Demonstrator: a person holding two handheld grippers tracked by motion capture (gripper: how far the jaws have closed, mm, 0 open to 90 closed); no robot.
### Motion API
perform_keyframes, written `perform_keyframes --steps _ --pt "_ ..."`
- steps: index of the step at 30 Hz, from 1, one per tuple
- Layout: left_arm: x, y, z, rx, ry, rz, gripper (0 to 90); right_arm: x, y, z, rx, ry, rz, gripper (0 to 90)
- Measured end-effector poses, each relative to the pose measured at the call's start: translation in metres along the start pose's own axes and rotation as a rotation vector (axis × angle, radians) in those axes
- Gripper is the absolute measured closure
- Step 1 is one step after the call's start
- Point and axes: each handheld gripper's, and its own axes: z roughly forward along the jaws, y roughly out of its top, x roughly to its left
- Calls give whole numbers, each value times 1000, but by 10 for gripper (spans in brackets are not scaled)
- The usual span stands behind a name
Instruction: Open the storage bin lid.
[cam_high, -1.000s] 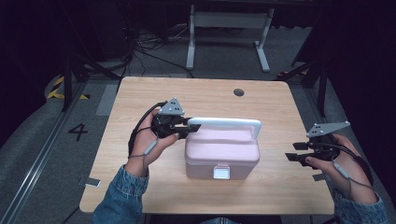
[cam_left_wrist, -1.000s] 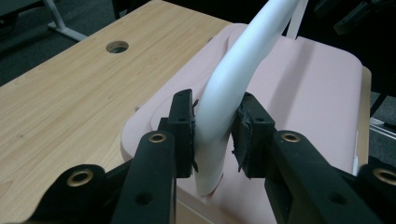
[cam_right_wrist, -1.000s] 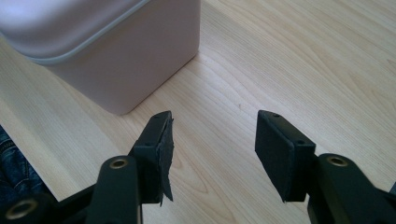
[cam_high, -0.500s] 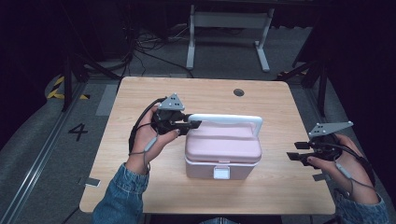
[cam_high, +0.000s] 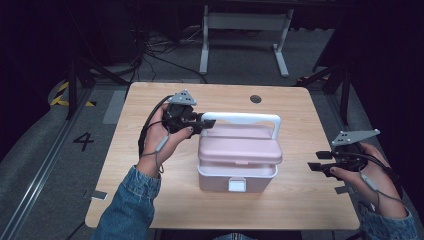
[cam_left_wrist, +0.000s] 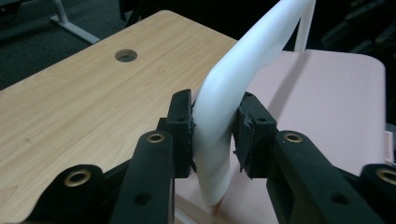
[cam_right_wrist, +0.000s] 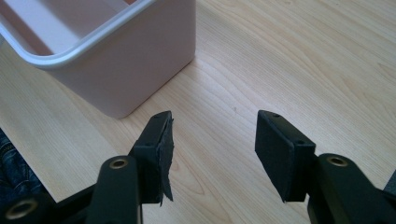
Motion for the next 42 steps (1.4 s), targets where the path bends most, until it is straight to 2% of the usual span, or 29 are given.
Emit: perform_keyframes --steps 6,10,13,23,33,36,38,40,42 --pt "3 7 2 1 23 5 700 0 0 -1 -5 -2 -4 479" --pt "9 11 3 -4 21 -18 698 1 0 -1 -5 0 -4 478" --pt "15 14 5 -8 26 -11 697 0 0 -1 -6 0 -4 478" --pt "29 22 10 -16 13 -60 691 -2 1 0 -26 -3 1 488" --pt "41 29 15 -15 6 -103 681 -3 3 2 -74 11 17 514" --pt "43 31 16 -17 14 -99 679 -1 6 1 -114 21 20 562" --pt "44 32 17 -17 14 -105 677 2 9 -1 -156 43 31 617" --pt "45 32 19 -20 18 -113 675 6 14 -3 -204 45 27 671" --pt "47 33 19 -16 20 -118 674 7 15 -4 -218 44 28 685"
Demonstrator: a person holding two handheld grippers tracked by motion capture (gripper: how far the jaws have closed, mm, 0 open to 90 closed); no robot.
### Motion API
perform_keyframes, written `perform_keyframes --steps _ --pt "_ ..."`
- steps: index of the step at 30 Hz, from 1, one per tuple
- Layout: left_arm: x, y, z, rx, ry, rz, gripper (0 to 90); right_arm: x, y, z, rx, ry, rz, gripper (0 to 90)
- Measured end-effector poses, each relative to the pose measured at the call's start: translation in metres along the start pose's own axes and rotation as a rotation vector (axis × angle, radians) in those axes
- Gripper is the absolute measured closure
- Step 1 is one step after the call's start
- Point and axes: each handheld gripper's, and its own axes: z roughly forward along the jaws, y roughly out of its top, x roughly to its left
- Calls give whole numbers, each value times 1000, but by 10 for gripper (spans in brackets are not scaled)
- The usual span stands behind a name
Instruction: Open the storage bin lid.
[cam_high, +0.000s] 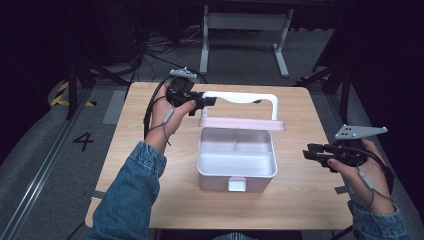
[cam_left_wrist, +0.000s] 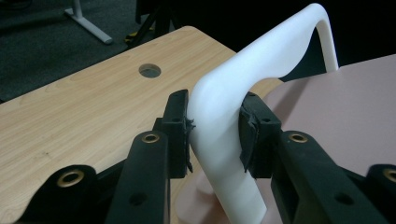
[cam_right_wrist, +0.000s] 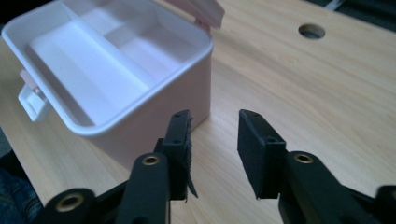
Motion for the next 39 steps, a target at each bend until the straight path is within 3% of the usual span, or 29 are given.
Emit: perform_keyframes --steps 3,8,10,16,22,26,28,30,33,39 --pt "2 1 2 -4 -3 -7 674 3 3 1 -46 8 -12 739" --pt "4 2 3 -4 -2 -16 672 12 9 4 -154 61 -31 900" --pt "4 2 3 -6 -7 -23 672 17 14 8 -210 94 -33 900" --pt "4 2 3 -7 -5 -22 671 26 24 15 -299 152 -24 900" --pt "2 1 2 -5 1 -15 670 28 34 29 -366 164 -12 900" --pt "-1 0 2 -6 15 7 645 26 35 30 -372 166 0 900" --pt "-2 -1 3 -21 9 7 578 26 35 30 -371 169 3 900" --pt "-4 -1 3 -33 24 11 481 25 34 30 -369 165 1 900" --pt "-6 -1 0 -65 43 32 411 25 34 29 -375 163 1 900" --pt "-9 -1 -15 -106 60 62 366 24 35 29 -374 164 1 900"
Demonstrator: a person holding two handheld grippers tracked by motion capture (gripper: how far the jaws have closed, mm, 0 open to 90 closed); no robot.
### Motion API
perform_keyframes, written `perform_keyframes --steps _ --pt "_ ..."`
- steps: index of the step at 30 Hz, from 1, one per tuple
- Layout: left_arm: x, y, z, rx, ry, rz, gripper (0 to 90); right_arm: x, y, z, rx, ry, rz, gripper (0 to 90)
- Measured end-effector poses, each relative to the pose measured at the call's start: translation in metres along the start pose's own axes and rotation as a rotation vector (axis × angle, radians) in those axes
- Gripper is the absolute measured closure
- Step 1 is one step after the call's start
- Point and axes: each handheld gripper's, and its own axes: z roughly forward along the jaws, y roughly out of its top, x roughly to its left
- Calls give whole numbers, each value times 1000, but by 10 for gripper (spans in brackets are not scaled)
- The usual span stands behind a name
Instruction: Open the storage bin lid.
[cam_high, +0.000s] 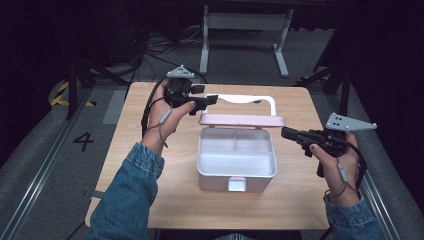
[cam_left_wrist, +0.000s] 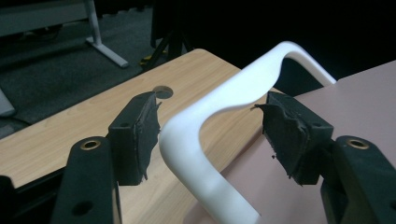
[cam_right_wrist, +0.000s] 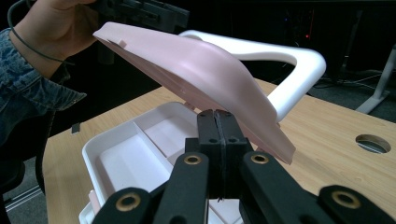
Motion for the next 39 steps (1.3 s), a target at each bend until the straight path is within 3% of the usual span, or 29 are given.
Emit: perform_keyframes --steps 11,17,21,28,39 --pt "-8 -8 -37 -31 8 56 347 -1 2 1 -7 -10 0 900" --pt "-15 -23 -65 -63 11 108 339 -1 3 1 -12 -6 5 900" --pt "-19 -35 -74 -69 11 136 315 -2 3 1 -13 -10 7 900" --pt "-27 -51 -71 -58 13 165 288 -2 5 0 -23 -14 13 900" --pt "-32 -57 -42 -80 -2 188 265 -4 4 1 -26 -12 18 900"
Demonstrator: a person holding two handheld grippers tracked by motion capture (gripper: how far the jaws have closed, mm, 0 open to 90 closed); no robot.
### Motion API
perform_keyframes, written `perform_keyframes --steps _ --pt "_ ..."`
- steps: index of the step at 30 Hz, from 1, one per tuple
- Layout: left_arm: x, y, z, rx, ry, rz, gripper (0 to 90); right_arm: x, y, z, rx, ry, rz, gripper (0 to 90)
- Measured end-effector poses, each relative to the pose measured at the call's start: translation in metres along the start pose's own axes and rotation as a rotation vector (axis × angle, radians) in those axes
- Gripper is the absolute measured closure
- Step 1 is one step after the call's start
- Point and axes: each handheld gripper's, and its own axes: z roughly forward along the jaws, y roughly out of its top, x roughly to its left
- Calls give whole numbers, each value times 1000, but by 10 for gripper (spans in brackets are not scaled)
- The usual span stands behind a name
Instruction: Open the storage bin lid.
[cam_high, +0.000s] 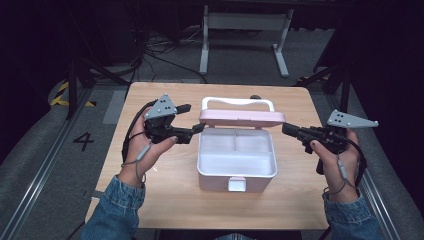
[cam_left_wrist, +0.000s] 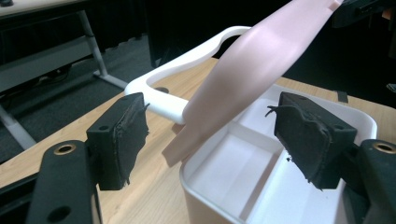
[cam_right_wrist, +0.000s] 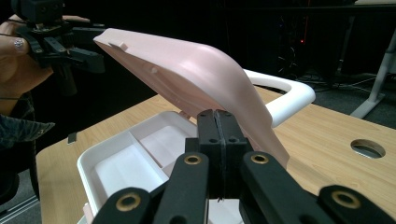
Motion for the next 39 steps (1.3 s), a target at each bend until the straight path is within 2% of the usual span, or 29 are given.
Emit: perform_keyframes --steps 5,20,28,33,39 --pt "-1 1 12 -21 -2 -5 268 -1 0 0 -1 1 -1 900" --pt "-5 5 39 -57 11 20 321 -2 -1 0 -2 0 3 900" --pt "-7 6 45 -66 -5 36 426 -2 -1 0 -2 -2 2 900" --pt "-7 6 45 -72 -10 45 530 -2 -1 -1 3 -4 0 900" --pt "-7 7 44 -75 -3 51 574 -3 -1 -1 2 -5 1 900"
